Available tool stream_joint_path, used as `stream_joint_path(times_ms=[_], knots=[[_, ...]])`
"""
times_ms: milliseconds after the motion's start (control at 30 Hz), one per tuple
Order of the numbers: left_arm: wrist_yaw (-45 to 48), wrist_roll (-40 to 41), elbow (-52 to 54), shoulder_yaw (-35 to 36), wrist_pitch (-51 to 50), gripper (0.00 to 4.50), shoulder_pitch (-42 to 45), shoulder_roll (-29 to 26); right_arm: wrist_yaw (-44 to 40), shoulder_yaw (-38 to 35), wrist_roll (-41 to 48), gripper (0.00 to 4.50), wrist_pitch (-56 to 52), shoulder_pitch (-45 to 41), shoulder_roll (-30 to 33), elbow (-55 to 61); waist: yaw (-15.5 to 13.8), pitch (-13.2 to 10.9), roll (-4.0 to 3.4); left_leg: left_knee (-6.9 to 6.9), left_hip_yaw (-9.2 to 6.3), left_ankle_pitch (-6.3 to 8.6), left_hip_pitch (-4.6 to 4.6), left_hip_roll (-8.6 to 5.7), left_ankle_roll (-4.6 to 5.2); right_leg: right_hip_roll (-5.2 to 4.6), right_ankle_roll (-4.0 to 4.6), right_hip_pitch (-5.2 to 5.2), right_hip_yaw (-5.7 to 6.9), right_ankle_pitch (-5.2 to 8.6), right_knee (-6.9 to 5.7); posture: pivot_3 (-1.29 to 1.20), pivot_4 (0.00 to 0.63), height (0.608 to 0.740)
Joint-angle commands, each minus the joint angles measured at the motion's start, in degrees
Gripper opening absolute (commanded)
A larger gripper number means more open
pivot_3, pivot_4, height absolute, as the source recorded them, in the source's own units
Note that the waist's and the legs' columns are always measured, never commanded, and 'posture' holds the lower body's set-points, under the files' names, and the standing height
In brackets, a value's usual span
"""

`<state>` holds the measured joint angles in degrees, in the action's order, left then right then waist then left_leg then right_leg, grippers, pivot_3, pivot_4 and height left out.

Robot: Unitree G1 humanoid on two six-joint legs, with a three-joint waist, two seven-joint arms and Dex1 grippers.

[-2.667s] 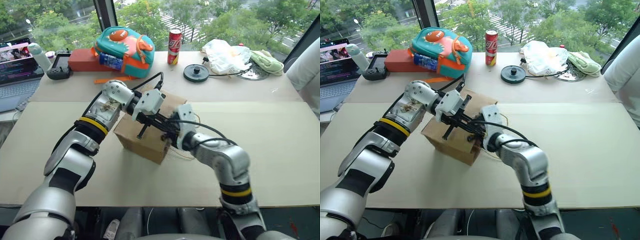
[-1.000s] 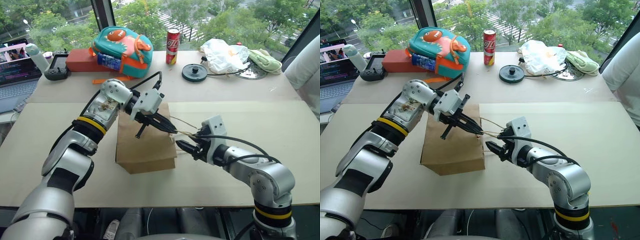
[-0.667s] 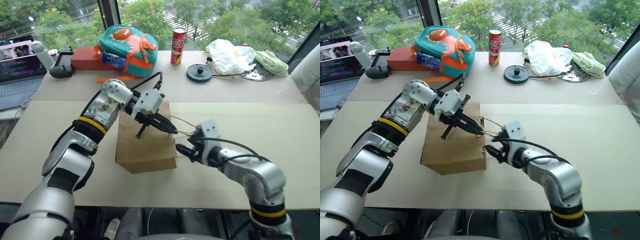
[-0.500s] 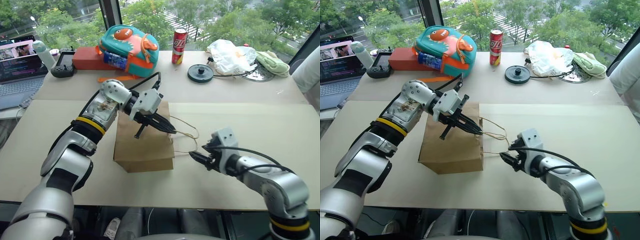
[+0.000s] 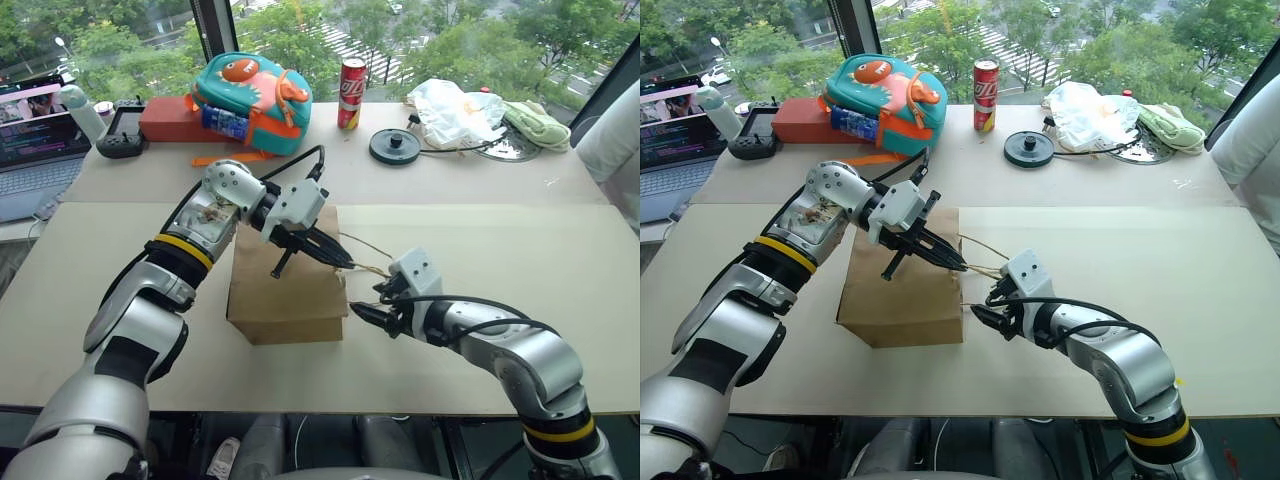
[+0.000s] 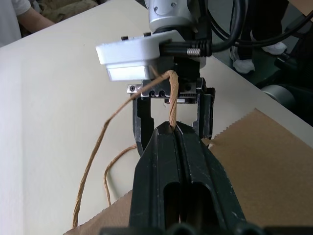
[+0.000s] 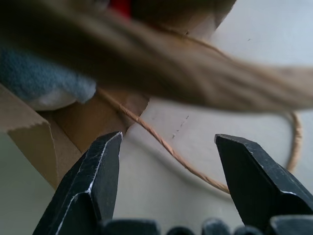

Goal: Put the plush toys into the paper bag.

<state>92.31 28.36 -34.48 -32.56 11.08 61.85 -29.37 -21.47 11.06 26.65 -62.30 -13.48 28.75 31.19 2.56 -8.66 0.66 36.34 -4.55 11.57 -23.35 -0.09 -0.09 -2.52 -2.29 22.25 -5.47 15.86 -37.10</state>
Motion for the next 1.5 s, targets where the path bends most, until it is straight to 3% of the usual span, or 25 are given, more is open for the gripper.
stream_joint_path(times_ms=[33, 100, 133, 200, 433, 700, 1067, 1500], knots=[[0.19, 0.00, 0.97, 1.47, -0.11, 0.00, 0.76, -0.21, -1.09, 3.37, -2.34, 3.41, -2.46, 0.06, 3.41, -2.88, -0.03, 0.00, 0.00, 0.01, 0.01, 0.00, 0.01, -0.02, 0.00, -0.03, 0.00, 0.00, -0.01, 0.00, 0.00, 0.00, 0.150, 0.740], [0.19, -0.05, 0.96, 1.63, -0.12, 0.00, 0.77, -0.27, -2.15, 3.95, -1.87, 3.41, -4.07, 1.05, 5.22, -2.60, -0.25, 0.00, 0.00, 0.02, 0.02, 0.00, 0.08, -0.03, 0.00, -0.04, 0.00, -0.08, 0.00, 0.00, 0.00, 0.00, 0.150, 0.740], [0.19, -0.07, 0.94, 1.68, -0.09, 0.00, 0.77, -0.30, -2.49, 4.02, -1.60, 2.89, -4.50, 1.31, 5.78, -2.41, -0.36, 0.00, 0.00, 0.04, 0.00, 0.00, 0.08, -0.02, 0.00, -0.02, -0.01, -0.09, 0.01, 0.01, 0.00, 0.00, 0.150, 0.740], [0.19, -0.12, 0.86, 1.86, -0.10, 0.00, 0.72, -0.34, -2.96, 4.42, -1.48, 2.48, -5.10, 1.68, 7.00, -2.00, -0.43, 0.00, 0.00, 0.05, -0.01, 0.00, 0.10, -0.01, 0.00, -0.02, -0.04, -0.13, 0.03, 0.02, 0.00, 0.00, 0.150, 0.740], [0.19, -0.41, 0.59, 2.22, -0.01, 0.00, 0.63, -0.21, -3.00, 5.00, -1.52, 0.08, -5.89, 1.47, 7.01, -2.31, -0.27, 0.01, 0.00, 0.05, -0.01, 0.00, 0.11, 0.00, 0.00, -0.01, -0.02, -0.13, 0.03, 0.01, -0.01, 0.00, 0.150, 0.740], [0.19, -0.96, -0.33, 2.68, 0.38, 0.00, 0.83, 0.17, -3.45, 4.36, -1.19, 0.03, -4.95, 0.90, 6.65, -0.63, -0.14, 0.01, 0.00, 0.04, -0.01, 0.00, 0.11, 0.01, 0.00, 0.00, -0.02, -0.13, 0.03, 0.01, -0.01, 0.00, 0.150, 0.740], [-0.60, -3.91, -1.71, 9.78, -0.03, 0.00, -0.75, 4.19, -4.39, -19.63, 10.37, 0.03, -11.88, -3.69, 7.47, 13.46, -0.16, 0.00, 0.00, 0.06, -0.01, 0.00, 0.01, -0.02, 0.00, -0.02, -0.01, -0.05, 0.02, 0.00, -0.01, 0.00, 0.150, 0.740], [-9.50, -4.57, 2.02, 20.07, -3.46, 0.00, -0.89, 13.68, -5.05, -31.98, 17.32, 0.03, -22.30, -13.85, 15.32, 18.05, -0.34, 0.00, 0.00, 0.04, -0.01, 0.00, 0.00, -0.02, 0.00, -0.04, 0.01, -0.05, 0.01, 0.00, 0.00, 0.00, 0.150, 0.740]])
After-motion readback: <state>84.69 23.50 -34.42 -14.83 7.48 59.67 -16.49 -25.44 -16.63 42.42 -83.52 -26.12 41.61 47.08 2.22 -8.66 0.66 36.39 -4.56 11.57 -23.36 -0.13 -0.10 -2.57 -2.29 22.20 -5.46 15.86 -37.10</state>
